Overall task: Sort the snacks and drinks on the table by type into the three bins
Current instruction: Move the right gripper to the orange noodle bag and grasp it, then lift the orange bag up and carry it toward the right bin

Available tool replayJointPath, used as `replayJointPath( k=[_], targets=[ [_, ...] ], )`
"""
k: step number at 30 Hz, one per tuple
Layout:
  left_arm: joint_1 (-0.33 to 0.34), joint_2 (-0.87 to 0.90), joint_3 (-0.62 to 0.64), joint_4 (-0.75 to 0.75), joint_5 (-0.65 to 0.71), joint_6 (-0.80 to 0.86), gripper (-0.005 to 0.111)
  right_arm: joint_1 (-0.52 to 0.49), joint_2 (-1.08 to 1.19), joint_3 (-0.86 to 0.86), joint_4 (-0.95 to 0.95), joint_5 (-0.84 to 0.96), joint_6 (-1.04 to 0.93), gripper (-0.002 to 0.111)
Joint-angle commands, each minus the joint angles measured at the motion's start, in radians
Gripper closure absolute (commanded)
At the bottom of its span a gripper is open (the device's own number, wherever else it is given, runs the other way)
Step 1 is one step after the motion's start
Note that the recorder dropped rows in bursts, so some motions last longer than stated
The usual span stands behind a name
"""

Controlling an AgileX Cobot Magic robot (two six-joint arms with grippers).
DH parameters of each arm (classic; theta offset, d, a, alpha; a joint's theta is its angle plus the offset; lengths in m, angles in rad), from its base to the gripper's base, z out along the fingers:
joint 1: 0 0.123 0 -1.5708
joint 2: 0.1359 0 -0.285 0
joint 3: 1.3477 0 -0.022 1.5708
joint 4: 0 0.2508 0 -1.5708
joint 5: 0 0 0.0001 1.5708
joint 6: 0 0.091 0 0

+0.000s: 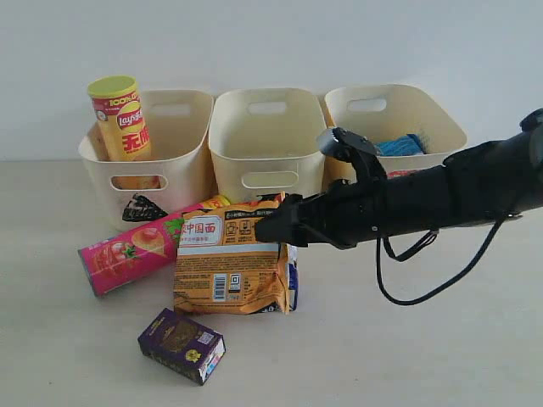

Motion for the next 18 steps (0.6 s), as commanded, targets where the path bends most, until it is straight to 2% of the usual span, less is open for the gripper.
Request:
replayJointPath(
  k=[1, 5, 10, 18],
  targets=[
    [0.002, -0.003, -0.003, -0.002, -0.014, -0.008, 0.102, 0.000, 0.023, -0.032, 0.027, 0.028, -0.035, 0.032],
    [0.002, -0.003, -0.003, -0.002, -0.014, -0.008, 0.102, 0.022, 0.027, -0.034, 0.027, 0.026, -0.099, 0.033],
    [0.002, -0.003, -0.003, -0.002, -0.014, -0.008, 0.102, 0.082, 0.027, -0.034, 0.027, -0.075, -0.182, 0.033],
    [0.002, -0.003, -0.003, -0.002, -0.014, -0.008, 0.102, 0.113, 0.027, -0.084, 0.027, -0.125, -0.186, 0.033]
  ],
)
